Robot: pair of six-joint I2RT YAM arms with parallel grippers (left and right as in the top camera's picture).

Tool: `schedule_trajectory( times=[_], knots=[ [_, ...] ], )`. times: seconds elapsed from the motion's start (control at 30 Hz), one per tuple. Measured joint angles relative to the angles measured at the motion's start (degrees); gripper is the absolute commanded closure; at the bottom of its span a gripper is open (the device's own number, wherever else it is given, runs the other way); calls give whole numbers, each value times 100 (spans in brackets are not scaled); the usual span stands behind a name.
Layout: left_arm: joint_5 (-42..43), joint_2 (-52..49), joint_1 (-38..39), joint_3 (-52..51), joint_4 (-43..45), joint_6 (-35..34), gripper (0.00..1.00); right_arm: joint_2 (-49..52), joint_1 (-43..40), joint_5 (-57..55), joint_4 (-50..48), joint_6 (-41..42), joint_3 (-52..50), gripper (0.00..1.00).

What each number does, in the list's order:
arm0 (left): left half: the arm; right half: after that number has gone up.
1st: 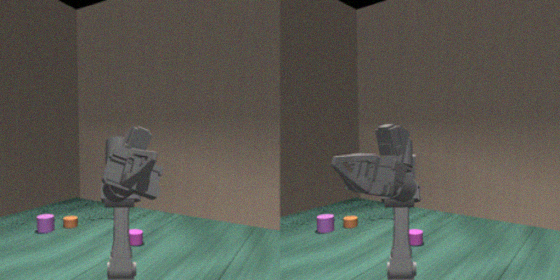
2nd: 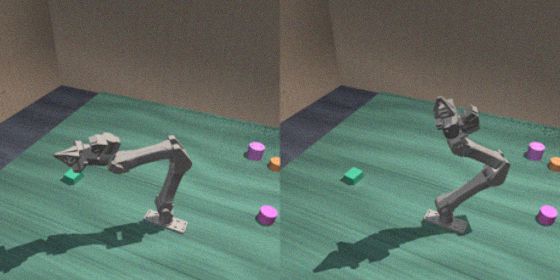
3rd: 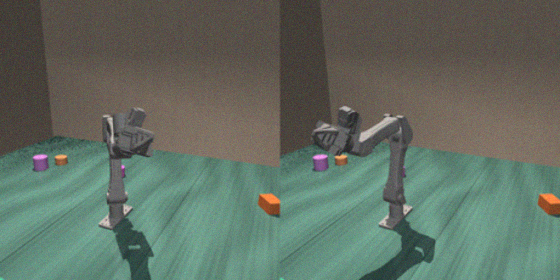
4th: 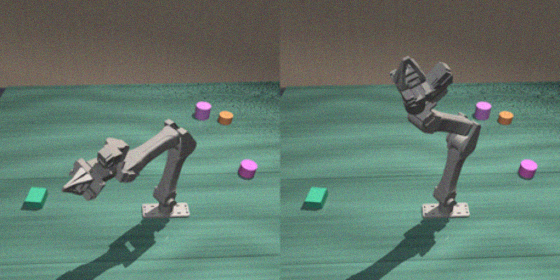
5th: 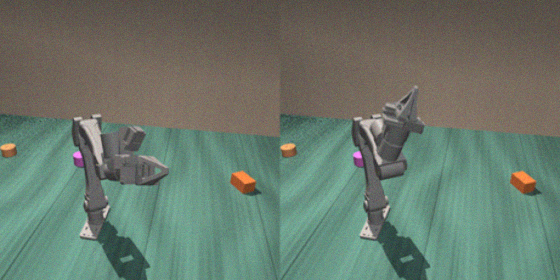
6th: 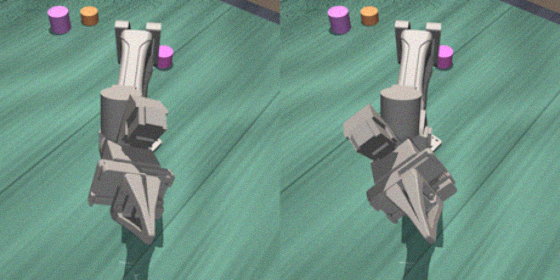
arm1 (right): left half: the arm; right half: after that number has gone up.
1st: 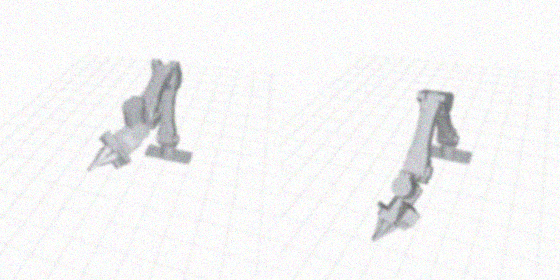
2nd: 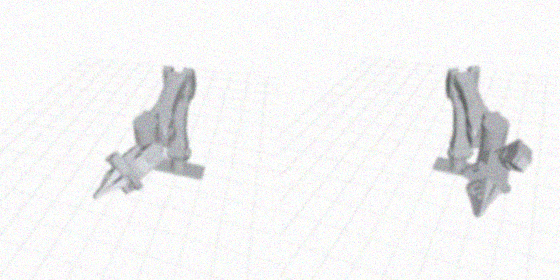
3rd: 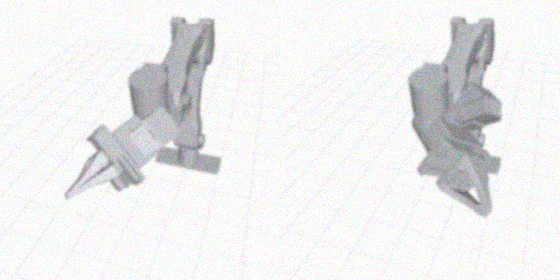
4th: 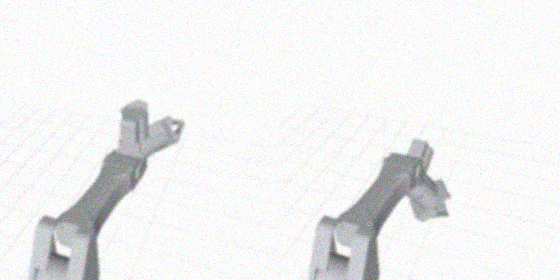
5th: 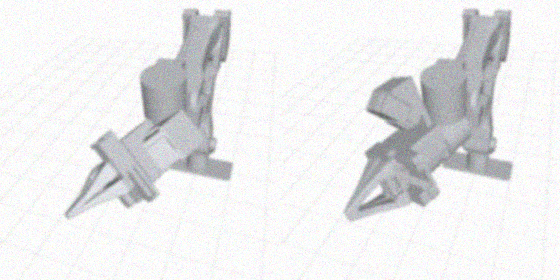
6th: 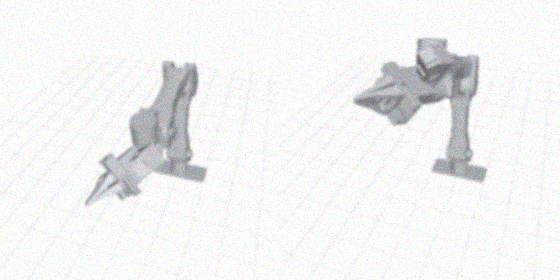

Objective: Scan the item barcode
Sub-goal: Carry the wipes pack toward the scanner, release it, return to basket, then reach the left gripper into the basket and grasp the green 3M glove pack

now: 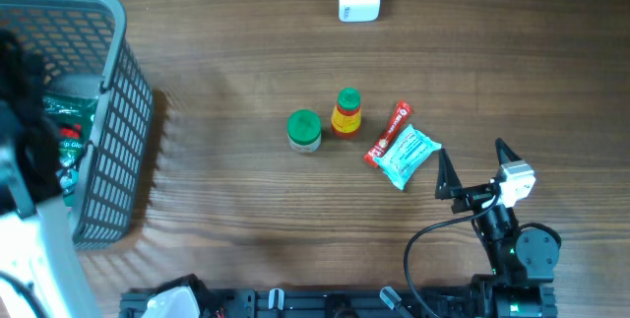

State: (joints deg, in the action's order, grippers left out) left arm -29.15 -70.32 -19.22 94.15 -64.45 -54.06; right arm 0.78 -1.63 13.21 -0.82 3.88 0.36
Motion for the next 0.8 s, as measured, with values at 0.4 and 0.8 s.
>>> schedule_trajectory(
  times=[0.4, 0.8],
  knots=[
    [1451, -2509, -1878, 0, -953, -2966, 0, 0, -2, 0, 0, 0, 0, 0],
    [2072, -4105, -1878, 0, -896, -5235, 0, 0, 0, 0, 0, 0, 0, 0]
  ],
)
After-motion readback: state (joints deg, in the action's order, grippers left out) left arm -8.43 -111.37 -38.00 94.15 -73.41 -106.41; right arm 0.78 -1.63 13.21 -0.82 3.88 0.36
